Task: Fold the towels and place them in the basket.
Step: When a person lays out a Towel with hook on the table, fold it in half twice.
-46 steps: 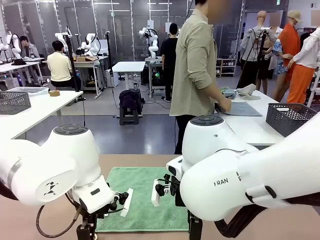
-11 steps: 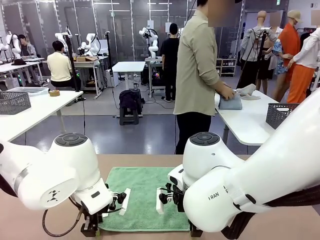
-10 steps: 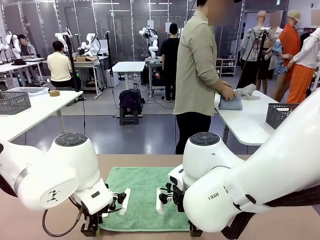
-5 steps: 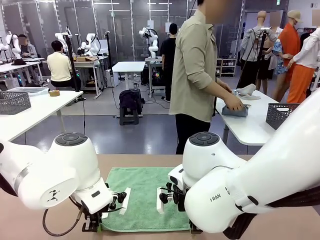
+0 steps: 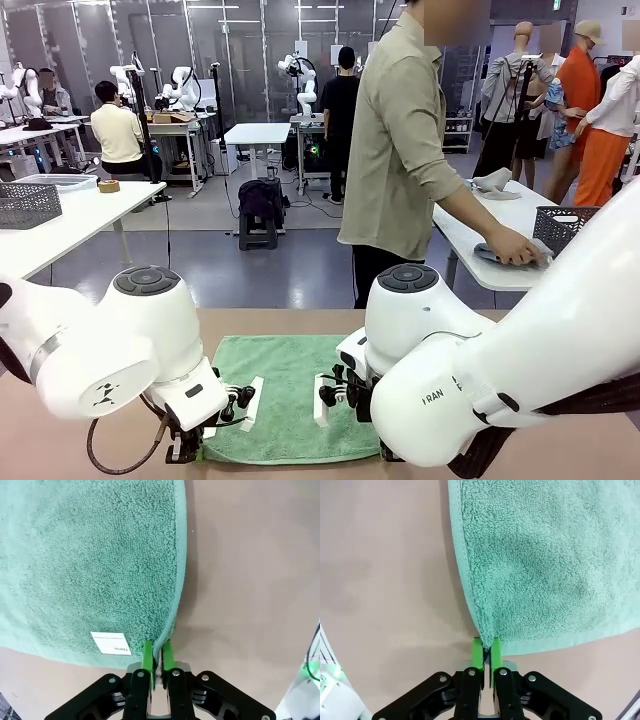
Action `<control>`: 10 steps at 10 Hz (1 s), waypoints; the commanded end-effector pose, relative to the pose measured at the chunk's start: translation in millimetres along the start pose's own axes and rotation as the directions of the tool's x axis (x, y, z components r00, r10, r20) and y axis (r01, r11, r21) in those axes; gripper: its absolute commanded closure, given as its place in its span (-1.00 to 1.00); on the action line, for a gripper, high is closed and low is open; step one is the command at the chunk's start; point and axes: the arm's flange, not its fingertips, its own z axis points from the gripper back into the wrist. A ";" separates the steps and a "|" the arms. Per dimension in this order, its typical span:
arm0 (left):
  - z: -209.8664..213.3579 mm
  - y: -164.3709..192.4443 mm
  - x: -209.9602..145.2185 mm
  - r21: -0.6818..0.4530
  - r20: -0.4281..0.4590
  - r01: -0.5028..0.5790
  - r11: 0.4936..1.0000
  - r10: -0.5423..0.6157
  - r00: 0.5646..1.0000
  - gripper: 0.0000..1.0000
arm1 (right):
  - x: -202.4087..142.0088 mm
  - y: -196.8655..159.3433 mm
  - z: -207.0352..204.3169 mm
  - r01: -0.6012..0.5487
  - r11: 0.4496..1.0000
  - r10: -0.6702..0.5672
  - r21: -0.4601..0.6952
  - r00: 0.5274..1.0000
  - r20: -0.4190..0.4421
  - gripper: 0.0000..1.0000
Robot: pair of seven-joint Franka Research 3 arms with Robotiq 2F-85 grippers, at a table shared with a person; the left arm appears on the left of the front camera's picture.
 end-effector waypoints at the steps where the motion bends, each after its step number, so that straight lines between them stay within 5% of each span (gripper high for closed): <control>1: 0.0 0.2 -0.3 -0.001 0.001 0.001 1.000 -0.001 1.000 1.00 | 0.1 0.6 -0.2 -0.001 1.000 0.001 0.001 1.000 -0.001 1.00; 10: 35.3 9.2 -14.9 0.038 0.015 -0.019 0.999 0.018 1.000 0.84 | 1.5 -4.3 33.7 -0.009 1.000 0.009 -0.024 1.000 0.004 0.87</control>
